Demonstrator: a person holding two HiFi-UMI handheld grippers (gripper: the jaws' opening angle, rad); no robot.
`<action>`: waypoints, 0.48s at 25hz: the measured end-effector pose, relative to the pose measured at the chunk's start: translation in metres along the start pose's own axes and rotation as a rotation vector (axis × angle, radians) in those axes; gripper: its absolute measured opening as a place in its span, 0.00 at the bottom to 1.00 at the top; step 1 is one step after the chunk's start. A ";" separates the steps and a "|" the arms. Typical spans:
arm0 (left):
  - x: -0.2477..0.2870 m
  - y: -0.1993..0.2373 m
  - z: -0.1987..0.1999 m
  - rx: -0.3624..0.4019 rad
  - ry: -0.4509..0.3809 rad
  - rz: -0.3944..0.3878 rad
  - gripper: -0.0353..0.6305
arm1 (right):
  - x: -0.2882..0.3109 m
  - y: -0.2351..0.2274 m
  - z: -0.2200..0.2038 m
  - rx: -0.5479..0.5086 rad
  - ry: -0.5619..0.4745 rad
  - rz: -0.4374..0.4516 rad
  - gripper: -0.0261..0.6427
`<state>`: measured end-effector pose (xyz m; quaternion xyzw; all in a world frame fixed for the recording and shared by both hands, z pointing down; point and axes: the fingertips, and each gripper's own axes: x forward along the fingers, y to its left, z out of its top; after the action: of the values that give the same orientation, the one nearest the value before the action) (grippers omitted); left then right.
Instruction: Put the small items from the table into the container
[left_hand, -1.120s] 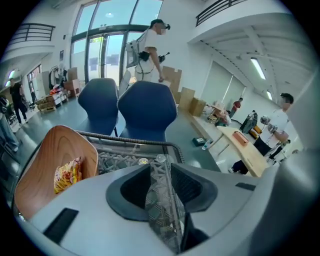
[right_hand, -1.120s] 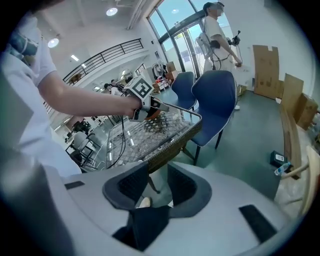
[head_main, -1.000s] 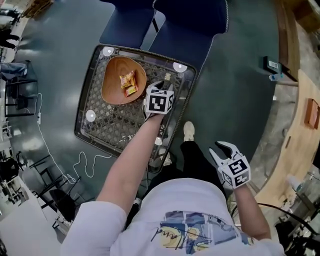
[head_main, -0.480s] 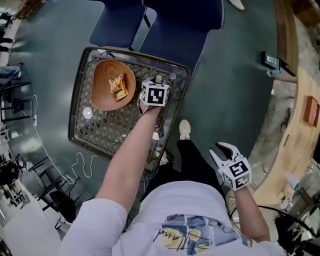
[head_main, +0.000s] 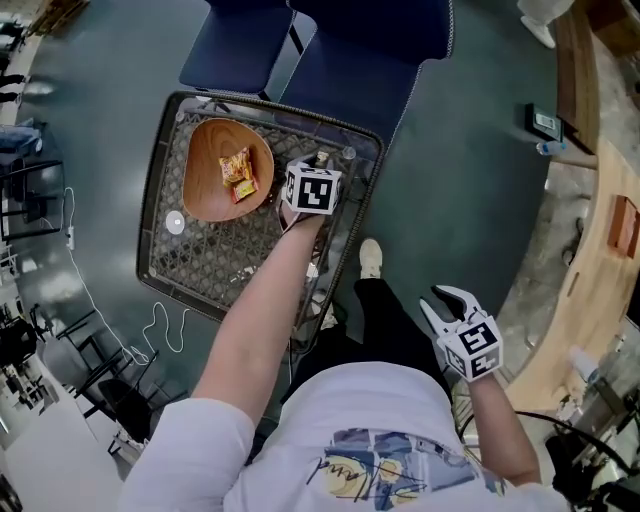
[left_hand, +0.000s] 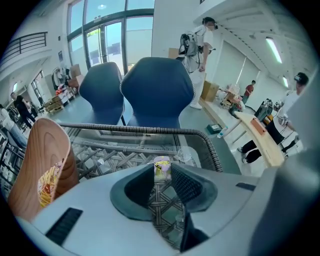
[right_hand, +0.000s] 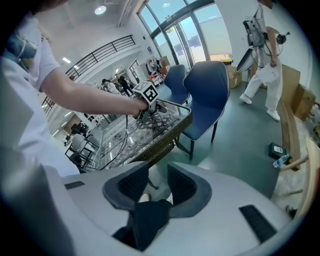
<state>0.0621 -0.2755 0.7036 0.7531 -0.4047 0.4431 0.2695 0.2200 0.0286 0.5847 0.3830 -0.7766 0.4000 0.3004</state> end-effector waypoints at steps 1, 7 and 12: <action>-0.005 -0.001 0.002 -0.007 -0.014 -0.008 0.23 | 0.001 0.001 0.002 -0.008 -0.001 0.004 0.22; -0.050 -0.011 0.016 -0.036 -0.108 -0.066 0.23 | 0.007 0.011 0.018 -0.048 -0.008 0.024 0.22; -0.096 -0.010 0.022 -0.041 -0.185 -0.100 0.23 | 0.015 0.027 0.028 -0.090 -0.003 0.054 0.22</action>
<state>0.0534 -0.2517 0.6083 0.8044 -0.3988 0.3494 0.2680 0.1854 0.0096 0.5719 0.3486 -0.8043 0.3721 0.3053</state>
